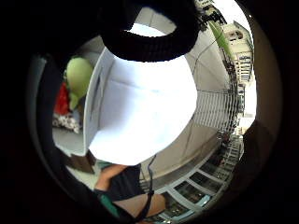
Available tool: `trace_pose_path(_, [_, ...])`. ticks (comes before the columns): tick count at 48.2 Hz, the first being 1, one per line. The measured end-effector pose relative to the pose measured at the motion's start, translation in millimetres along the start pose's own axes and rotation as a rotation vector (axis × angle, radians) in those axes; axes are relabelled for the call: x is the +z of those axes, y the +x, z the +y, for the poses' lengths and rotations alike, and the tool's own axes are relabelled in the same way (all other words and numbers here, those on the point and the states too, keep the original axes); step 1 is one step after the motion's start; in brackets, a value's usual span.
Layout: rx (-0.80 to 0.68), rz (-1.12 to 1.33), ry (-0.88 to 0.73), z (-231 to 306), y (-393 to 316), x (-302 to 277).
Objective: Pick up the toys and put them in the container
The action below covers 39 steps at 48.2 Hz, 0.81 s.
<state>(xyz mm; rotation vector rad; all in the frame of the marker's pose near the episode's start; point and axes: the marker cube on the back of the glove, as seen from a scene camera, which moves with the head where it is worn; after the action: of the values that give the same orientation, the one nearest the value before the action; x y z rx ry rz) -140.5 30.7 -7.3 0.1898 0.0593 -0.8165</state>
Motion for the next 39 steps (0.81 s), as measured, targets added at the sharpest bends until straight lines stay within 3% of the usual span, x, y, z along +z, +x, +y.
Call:
trace_pose_path(7, [0.083, 0.039, 0.089, 17, 46, 1])
trace_pose_path(22, [0.205, 0.04, 0.088, 37, 154, 29])
trace_pose_path(27, [0.252, 0.068, 0.126, 49, 169, 37])
trace_pose_path(34, [0.204, 0.047, 0.116, 55, 185, 42])
trace_pose_path(39, [0.336, 0.036, 0.104, 63, 185, 45])
